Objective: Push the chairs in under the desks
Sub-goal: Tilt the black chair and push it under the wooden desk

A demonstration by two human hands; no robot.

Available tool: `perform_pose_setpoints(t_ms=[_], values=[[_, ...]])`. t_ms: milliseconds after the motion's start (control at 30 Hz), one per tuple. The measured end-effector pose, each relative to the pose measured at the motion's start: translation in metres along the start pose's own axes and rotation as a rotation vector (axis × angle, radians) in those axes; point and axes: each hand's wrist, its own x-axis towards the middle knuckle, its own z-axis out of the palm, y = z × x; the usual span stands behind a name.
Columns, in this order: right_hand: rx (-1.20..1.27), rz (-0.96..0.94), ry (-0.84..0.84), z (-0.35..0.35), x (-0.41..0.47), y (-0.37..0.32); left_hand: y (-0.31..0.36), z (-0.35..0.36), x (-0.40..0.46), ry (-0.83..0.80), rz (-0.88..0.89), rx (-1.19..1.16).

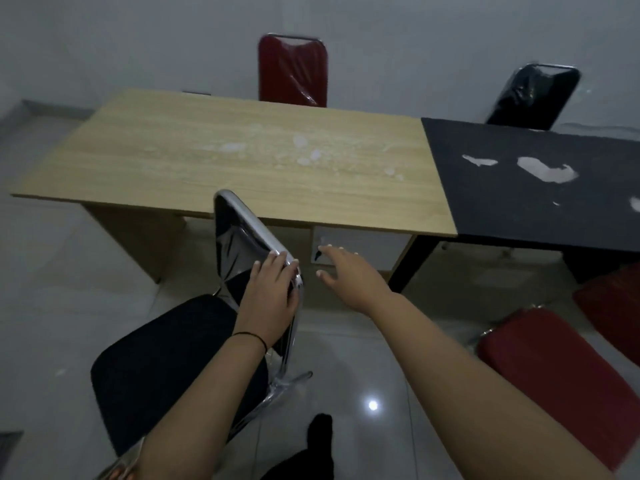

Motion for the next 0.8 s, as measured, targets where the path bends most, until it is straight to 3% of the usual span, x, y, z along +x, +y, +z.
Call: perform_pose_setpoints(t_ms=[433, 800], values=[[-0.123, -0.415, -0.139, -0.001, 0.134, -0.011, -0.008, 0.025, 0.023, -0.028, 0.033, 0.158], [-0.376, -0.868, -0.211, 0.011, 0.229, -0.043, 0.002, 0.034, 0.030, 0.093, -0.030, 0.269]])
